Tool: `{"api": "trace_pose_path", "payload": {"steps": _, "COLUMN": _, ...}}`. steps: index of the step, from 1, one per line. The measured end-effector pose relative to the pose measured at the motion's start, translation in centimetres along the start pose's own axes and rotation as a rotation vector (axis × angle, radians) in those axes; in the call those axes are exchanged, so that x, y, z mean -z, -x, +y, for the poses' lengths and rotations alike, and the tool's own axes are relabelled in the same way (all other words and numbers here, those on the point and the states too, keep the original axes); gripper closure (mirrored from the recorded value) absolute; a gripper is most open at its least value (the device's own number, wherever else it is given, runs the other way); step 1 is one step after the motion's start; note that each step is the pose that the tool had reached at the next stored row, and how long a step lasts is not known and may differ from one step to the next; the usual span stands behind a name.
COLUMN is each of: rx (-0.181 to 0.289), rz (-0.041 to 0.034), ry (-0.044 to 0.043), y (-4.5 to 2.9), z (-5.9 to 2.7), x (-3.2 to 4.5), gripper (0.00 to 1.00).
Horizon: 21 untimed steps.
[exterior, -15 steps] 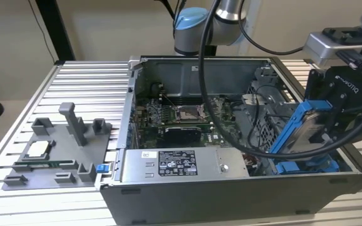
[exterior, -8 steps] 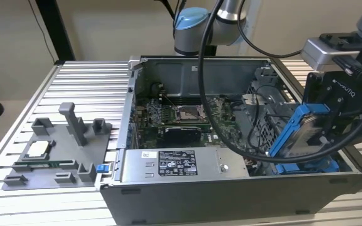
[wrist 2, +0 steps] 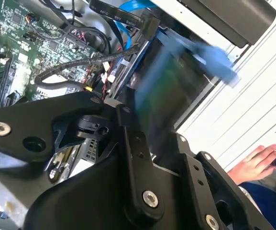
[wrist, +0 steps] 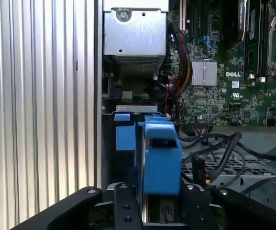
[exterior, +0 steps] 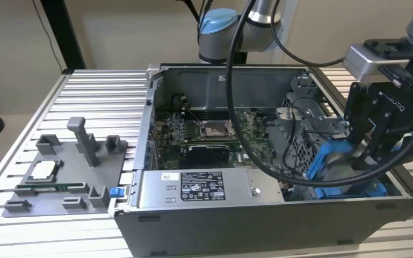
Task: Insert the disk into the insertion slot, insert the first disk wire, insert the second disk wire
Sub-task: 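Insert the disk into the insertion slot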
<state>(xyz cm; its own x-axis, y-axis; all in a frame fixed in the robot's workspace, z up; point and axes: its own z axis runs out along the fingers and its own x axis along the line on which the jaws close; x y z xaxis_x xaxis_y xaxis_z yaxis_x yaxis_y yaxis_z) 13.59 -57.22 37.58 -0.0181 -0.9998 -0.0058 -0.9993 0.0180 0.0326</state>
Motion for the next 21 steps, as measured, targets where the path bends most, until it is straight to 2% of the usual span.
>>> {"api": "trace_pose_path", "payload": {"steps": 2, "rx": 0.000, "rz": -0.0002, "ry": 0.0000, "y": 0.00, "z": 0.00, "x": 0.17, "gripper": 0.00}}
{"api": "trace_pose_path", "payload": {"steps": 10, "rx": 0.000, "rz": -0.0005, "ry": 0.0000, "y": 0.01, "z": 0.07, "x": 2.00, "gripper": 0.00}}
{"api": "trace_pose_path", "payload": {"steps": 15, "rx": -0.002, "rz": -0.0008, "ry": -0.0028, "y": 0.32, "z": 0.63, "x": 2.03, "gripper": 0.00}}
{"api": "trace_pose_path", "payload": {"steps": 19, "rx": -0.003, "rz": -0.0009, "ry": -0.0088, "y": 0.86, "z": 1.44, "x": 2.00, "gripper": 0.00}}
{"api": "trace_pose_path", "payload": {"steps": 21, "rx": -0.004, "rz": -0.0010, "ry": -0.0144, "y": 1.29, "z": 1.71, "x": 1.94, "gripper": 0.00}}
